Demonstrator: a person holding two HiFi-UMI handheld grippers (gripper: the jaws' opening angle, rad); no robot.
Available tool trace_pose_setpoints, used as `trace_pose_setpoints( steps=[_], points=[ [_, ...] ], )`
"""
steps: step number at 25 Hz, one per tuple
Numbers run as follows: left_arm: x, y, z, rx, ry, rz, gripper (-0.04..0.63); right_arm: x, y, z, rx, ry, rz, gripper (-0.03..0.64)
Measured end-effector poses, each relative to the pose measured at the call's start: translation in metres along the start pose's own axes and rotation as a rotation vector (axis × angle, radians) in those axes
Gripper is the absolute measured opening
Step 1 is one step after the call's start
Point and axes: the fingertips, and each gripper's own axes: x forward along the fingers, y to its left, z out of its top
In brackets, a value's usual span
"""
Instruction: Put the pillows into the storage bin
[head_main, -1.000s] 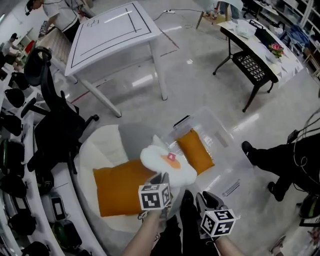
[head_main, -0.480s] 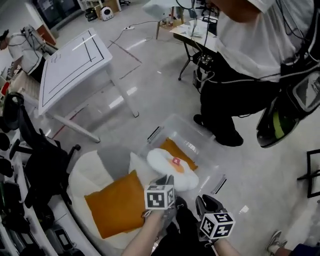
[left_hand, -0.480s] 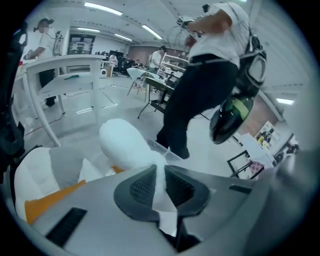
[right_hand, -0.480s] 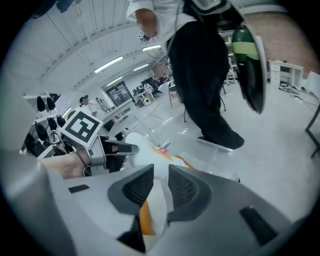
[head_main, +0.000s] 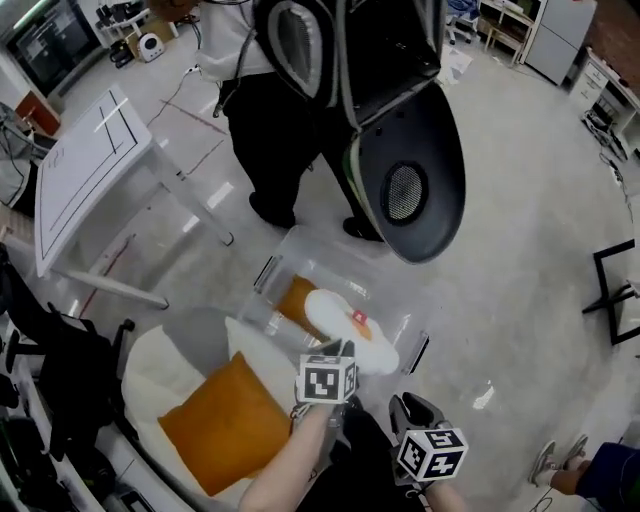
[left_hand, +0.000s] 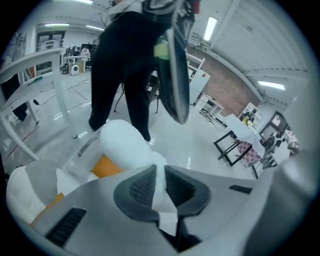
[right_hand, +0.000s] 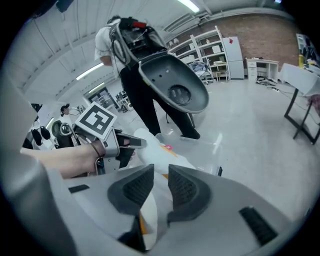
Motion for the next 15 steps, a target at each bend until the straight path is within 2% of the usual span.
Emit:
trace_pose_setpoints(
  steps=[5,9,15],
  points=[
    [0.023,-0.022,-0.001,0.065,0.016,-0.042,0.054,-0.005,-0.014,-0.005,0.039,-0.014,-0.031,0.088],
    [0.036,-0.028,-0.001,0.12,0.022,-0.021,0.094,-0.006,-0.024,-0.008,0.057,-0.017,-0.046,0.087],
    [0.03,-0.018,-0.027,0.089,0.049,-0.03,0.118,-0.004,-0.023,-0.014,0.054,0.002,-0.041,0.087]
  ],
)
